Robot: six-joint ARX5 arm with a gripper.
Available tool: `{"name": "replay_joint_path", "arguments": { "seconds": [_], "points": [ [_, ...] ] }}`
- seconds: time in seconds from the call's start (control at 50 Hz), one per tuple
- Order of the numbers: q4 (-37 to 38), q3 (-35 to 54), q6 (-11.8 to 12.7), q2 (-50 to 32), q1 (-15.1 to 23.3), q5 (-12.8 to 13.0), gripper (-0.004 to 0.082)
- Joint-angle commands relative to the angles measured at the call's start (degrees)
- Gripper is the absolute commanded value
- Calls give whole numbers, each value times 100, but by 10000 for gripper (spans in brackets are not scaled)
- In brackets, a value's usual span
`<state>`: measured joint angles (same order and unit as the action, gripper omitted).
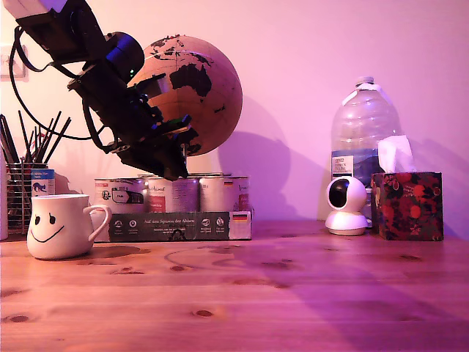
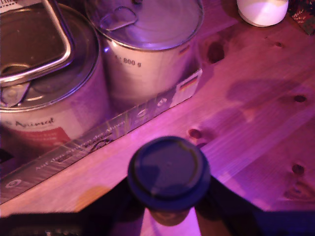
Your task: Pick up the coffee capsules from the table one by one and drop them inside the nearest coffee cup
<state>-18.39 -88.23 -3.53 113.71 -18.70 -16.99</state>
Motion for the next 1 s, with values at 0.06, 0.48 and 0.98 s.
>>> {"name": "replay_joint_path", "arguments": {
  "seconds": [0.06,0.48,0.98],
  "points": [
    [-20,120,37,-90,-17,13,181],
    [-26,122,48,-136,-17,103,181],
    [365,896,376,-992,337,249,181]
  ]
}}
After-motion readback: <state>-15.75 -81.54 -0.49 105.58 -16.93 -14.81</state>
